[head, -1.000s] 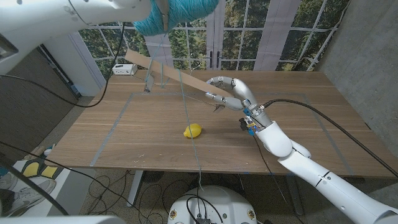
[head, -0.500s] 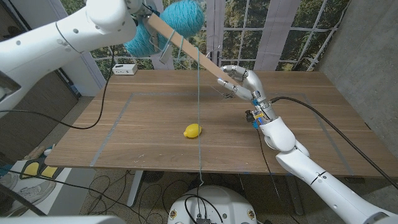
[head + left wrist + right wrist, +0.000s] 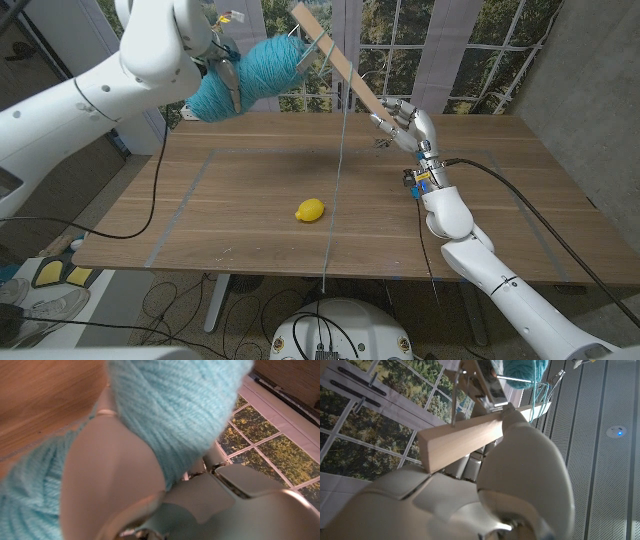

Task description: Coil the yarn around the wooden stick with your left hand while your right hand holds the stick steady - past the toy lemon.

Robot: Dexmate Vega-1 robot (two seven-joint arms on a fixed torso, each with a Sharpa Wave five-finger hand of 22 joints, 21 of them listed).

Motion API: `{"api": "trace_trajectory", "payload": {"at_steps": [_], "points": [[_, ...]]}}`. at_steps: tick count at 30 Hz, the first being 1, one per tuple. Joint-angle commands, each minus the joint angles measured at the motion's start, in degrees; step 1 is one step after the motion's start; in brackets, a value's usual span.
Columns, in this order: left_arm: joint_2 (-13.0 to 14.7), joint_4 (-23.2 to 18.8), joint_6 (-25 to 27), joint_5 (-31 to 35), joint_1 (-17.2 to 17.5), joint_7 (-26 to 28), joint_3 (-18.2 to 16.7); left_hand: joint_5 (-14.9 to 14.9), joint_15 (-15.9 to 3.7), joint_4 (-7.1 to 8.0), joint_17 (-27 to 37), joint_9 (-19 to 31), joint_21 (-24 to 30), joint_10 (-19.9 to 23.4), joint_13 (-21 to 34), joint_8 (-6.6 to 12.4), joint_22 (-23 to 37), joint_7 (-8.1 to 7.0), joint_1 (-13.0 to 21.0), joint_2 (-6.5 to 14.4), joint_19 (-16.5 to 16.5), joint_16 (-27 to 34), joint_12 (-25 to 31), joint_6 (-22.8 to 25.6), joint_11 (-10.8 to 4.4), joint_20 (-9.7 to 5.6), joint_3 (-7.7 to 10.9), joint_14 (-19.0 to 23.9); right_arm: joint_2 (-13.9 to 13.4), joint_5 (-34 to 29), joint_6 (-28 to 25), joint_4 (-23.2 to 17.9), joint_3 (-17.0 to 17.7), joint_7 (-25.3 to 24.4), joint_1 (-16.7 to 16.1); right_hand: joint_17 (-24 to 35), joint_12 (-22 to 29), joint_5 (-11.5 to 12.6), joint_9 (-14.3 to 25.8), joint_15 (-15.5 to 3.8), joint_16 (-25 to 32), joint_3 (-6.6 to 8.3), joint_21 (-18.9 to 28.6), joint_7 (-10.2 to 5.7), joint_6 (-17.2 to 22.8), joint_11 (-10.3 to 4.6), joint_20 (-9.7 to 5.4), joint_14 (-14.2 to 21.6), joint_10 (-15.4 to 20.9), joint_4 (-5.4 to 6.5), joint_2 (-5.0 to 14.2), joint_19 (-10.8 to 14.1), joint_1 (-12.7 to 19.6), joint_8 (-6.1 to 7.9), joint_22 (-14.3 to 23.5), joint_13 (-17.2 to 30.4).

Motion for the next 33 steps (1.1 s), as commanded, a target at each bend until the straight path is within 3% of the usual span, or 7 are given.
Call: {"api": "trace_trajectory", "payload": {"at_steps": [1,9,14,19,27,31,33], "points": [[-2.1,1.4,-5.2,2.1,5.0,-3.5,-1.7,0.3,-21.22,2.58,14.0,0.3,0.1,4.6,0.3,0.11,0.0,-2.53,6.0,7.6,-2.9,0.4,-0.3,4.7,-4.13,-10.44,6.51,19.2,2.9,-3.4,-1.9,0.6,2.3,-5.8,0.1,0.2,0.2,0.5,0.2,-4.44,0.0,0.20,0.5,-8.67,10.3,-4.29,-7.42,0.4,4.9,0.27,2.72,-0.1,2.0,0.41,0.1,0.2],[-5.7,2.5,-10.3,3.7,4.7,-7.3,1.0,0.3,-21.21,2.55,14.0,0.4,0.2,4.6,0.5,-0.02,0.0,-2.41,6.0,7.7,-2.9,0.3,-0.5,4.8,-4.09,-10.44,6.46,19.3,4.0,-11.4,-4.1,0.0,3.7,-12.4,-1.0,0.2,0.2,0.4,0.1,-4.43,-0.1,0.19,0.7,-8.66,10.4,-4.38,-7.46,0.4,4.9,0.28,2.70,-0.1,2.0,0.29,0.1,0.3],[-5.3,0.7,-10.2,0.6,0.9,-7.3,7.2,0.3,-21.22,2.53,14.0,0.5,0.2,4.7,0.6,-0.13,0.0,-2.52,6.1,7.7,-2.9,0.3,-0.5,4.7,-4.08,-10.44,6.42,19.3,3.6,-13.8,-5.2,-0.2,3.4,-14.1,-0.8,0.2,0.0,0.4,0.2,-4.44,-0.1,0.18,0.8,-8.65,10.4,-4.50,-7.48,0.4,4.9,0.30,2.71,-0.2,2.0,0.28,0.1,0.2],[-3.8,-2.6,-7.9,-2.7,-6.1,-7.3,16.9,0.3,-21.23,2.52,14.1,0.5,0.2,4.7,0.7,-0.24,0.0,-2.44,6.1,7.7,-2.9,0.3,-0.6,4.7,-4.06,-10.43,6.38,19.4,3.3,-16.0,-6.6,-0.5,3.2,-15.7,-0.6,0.2,0.0,0.4,0.1,-4.39,-0.2,0.15,0.9,-8.65,10.5,-4.33,-7.50,0.4,5.1,0.35,2.70,-0.2,2.0,0.23,0.0,0.1],[-3.6,-8.0,-7.4,-6.1,-7.9,-7.3,19.3,0.2,-21.25,2.52,14.2,0.6,0.3,4.5,0.9,-0.37,0.0,-2.42,6.2,7.7,-2.8,0.2,-0.8,4.8,-4.05,-10.44,6.32,19.3,2.7,-21.7,-11.8,-1.9,3.0,-20.1,-0.2,0.2,-0.2,0.4,0.3,-4.43,-0.2,0.15,1.0,-8.75,10.5,-4.40,-7.45,0.5,4.8,0.37,2.71,-0.4,2.1,0.20,0.0,0.3],[-3.2,-10.6,-7.4,-7.3,-7.0,-7.3,17.9,0.2,-21.24,2.55,14.1,0.7,0.3,4.7,1.0,-0.44,0.0,-2.51,6.2,7.8,-2.8,0.1,-0.8,4.8,-4.02,-10.42,6.27,19.3,2.5,-23.8,-14.8,-2.2,2.6,-22.3,0.1,0.2,-0.2,0.4,0.2,-4.44,-0.3,0.14,1.1,-8.72,10.6,-4.35,-7.48,0.5,5.0,0.36,2.68,-0.4,2.1,0.14,0.0,0.2],[-3.4,-11.6,-7.9,-8.6,-4.7,-7.3,14.7,0.2,-21.26,2.53,14.2,0.7,0.3,4.7,1.0,-0.49,0.0,-2.49,6.2,7.8,-2.8,0.2,-0.9,4.8,-4.03,-10.41,6.26,19.4,2.3,-24.5,-16.3,-2.2,2.3,-23.2,0.2,0.2,-0.2,0.4,0.2,-4.41,-0.3,0.13,1.2,-8.76,10.5,-4.46,-7.50,0.4,5.0,0.38,2.66,-0.4,2.1,0.07,0.0,0.2]]}}
